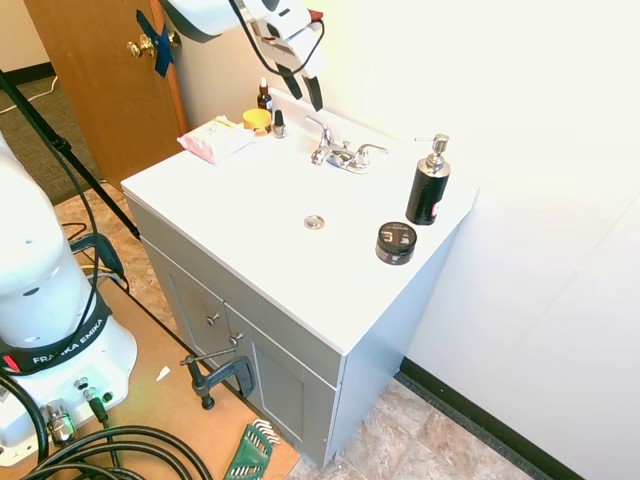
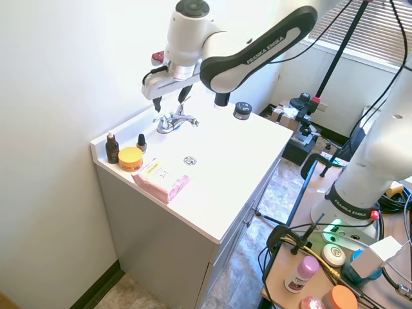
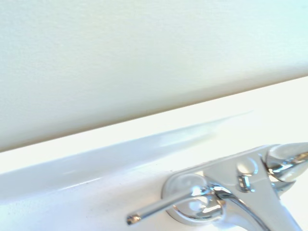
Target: Turn on the hot water
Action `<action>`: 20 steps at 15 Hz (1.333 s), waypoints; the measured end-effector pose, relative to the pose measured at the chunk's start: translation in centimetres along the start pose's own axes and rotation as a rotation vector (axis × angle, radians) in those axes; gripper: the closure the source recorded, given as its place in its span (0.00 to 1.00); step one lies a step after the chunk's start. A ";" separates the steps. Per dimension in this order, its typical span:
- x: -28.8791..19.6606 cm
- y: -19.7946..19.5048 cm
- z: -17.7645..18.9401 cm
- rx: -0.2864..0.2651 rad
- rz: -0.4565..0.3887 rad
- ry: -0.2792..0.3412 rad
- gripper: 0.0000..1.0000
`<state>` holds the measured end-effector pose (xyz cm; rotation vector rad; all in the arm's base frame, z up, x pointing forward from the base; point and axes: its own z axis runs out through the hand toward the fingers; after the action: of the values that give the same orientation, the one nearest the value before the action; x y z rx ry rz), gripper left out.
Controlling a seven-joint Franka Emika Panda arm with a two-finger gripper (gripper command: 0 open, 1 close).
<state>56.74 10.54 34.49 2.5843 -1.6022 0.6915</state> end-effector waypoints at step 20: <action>-0.4 5.1 4.4 -0.047 0.037 0.003 0.00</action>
<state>53.75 7.34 29.34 2.5254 -1.6490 0.6518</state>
